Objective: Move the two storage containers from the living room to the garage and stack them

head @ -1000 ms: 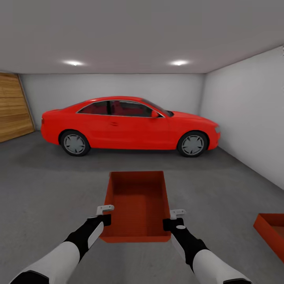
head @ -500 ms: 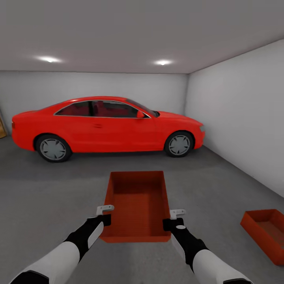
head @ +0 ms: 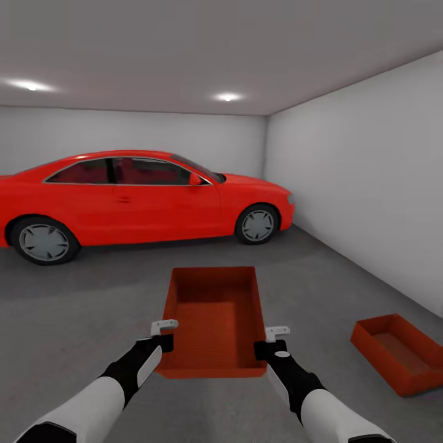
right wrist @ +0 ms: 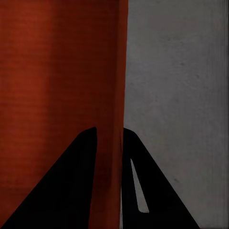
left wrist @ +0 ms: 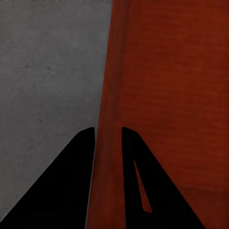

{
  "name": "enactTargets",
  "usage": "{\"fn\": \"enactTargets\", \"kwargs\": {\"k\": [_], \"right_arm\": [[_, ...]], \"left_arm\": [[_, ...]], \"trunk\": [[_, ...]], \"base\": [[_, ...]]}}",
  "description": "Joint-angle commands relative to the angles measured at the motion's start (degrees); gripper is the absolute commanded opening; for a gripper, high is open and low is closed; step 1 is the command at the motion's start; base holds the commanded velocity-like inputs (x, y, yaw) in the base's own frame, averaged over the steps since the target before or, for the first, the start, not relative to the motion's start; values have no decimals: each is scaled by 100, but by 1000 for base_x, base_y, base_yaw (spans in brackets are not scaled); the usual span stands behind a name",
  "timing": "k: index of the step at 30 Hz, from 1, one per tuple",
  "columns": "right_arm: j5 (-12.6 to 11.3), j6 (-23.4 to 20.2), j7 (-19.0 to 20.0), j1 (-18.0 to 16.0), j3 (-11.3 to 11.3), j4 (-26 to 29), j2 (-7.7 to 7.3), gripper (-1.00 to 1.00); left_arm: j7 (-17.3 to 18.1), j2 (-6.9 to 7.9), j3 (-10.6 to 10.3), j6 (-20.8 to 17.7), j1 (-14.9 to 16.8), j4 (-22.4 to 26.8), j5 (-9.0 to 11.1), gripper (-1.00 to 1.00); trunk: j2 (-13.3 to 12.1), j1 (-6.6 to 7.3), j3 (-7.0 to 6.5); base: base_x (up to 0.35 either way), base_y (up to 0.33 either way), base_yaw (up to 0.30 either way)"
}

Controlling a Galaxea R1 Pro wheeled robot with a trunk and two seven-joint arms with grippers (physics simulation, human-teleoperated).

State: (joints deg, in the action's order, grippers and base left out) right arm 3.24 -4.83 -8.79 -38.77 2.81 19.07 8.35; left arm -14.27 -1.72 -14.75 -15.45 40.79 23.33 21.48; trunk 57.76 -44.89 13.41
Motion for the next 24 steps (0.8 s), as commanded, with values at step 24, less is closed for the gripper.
{"fn": "enactTargets", "kwargs": {"k": [24], "right_arm": [[-34, -44, 70, 1, 53, 9, 0, -100]], "left_arm": [[-155, -2, 429, -48, 8, 31, -152, -100]], "trunk": [[6, -1, 8]], "base": [[0, 0, -246]]}}
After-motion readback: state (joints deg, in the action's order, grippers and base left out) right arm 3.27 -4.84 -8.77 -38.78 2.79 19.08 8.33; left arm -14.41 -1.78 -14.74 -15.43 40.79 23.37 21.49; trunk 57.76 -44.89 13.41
